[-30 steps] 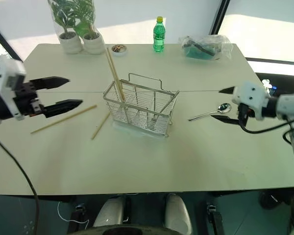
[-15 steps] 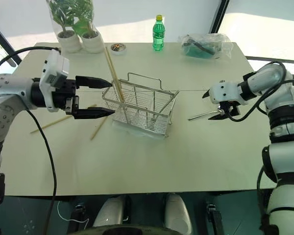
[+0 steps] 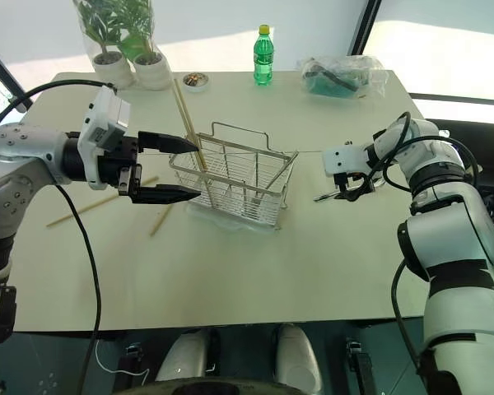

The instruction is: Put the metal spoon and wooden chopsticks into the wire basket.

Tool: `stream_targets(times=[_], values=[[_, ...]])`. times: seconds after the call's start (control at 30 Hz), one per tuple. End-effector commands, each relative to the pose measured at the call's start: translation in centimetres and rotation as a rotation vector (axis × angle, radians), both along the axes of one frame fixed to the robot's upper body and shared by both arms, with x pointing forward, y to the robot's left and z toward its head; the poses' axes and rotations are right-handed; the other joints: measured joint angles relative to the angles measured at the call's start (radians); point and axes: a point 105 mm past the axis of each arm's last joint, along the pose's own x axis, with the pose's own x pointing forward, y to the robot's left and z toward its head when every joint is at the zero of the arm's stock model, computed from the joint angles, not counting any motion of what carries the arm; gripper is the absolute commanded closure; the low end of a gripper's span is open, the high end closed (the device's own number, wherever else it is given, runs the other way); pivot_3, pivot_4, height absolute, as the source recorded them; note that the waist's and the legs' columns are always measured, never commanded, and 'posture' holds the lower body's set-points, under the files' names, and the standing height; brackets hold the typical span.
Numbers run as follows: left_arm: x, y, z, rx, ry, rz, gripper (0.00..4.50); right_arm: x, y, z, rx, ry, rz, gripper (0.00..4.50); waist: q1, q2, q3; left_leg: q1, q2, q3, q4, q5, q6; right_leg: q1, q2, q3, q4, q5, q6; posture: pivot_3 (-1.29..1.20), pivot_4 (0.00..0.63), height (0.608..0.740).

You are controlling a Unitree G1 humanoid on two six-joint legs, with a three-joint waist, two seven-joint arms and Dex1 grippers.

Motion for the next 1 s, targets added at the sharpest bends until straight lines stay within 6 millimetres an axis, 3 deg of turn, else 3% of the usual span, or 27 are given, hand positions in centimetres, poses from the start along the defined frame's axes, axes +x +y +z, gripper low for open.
stream_targets(times=[0.03,0.37,0.47,0.67,1.0], values=[[-0.9,-0.1,1.3,-0.016,-0.04,-0.006,0.05,0.6,0.3,0.9,-0.011,-0.037,-0.004,0.03,-0.001,0.0,0.0,0.0,0.0,0.0,0.0,0.0,0.0,0.0,0.0,0.0,0.0,0.0,0.0,0.0,0.15,0.717],[-1.6,-0.1,1.9,-0.031,-0.026,0.018,0.05,0.0,1.0,-0.8,0.014,0.04,0.0,0.03,-0.001,0.0,0.0,0.001,0.0,0.0,0.0,0.0,0.0,0.0,0.0,0.0,0.002,0.0,0.0,0.0,0.15,0.717],[-1.6,0.0,1.9,-0.03,-0.025,0.02,0.0,-0.1,1.2,-1.0,0.036,0.055,-0.009,0.79,0.001,0.0,0.0,0.001,0.0,-0.001,0.0,0.0,0.0,0.001,0.0,0.0,0.001,0.0,0.0,0.0,0.15,0.717],[-1.5,0.2,2.4,-0.046,-0.032,0.029,0.0,-0.2,1.7,-1.0,0.076,0.082,-0.014,3.85,-0.002,0.0,0.0,0.002,0.0,-0.001,0.0,0.0,0.0,0.001,0.0,0.0,0.002,0.0,0.0,0.0,0.15,0.717],[-1.2,0.3,2.6,-0.049,-0.049,0.044,0.0,-0.5,1.5,-1.6,0.057,0.109,-0.017,3.85,-0.001,0.0,0.0,0.002,0.0,-0.001,0.0,0.0,-0.001,0.001,0.0,0.0,0.002,0.0,0.001,0.0,0.15,0.717]])
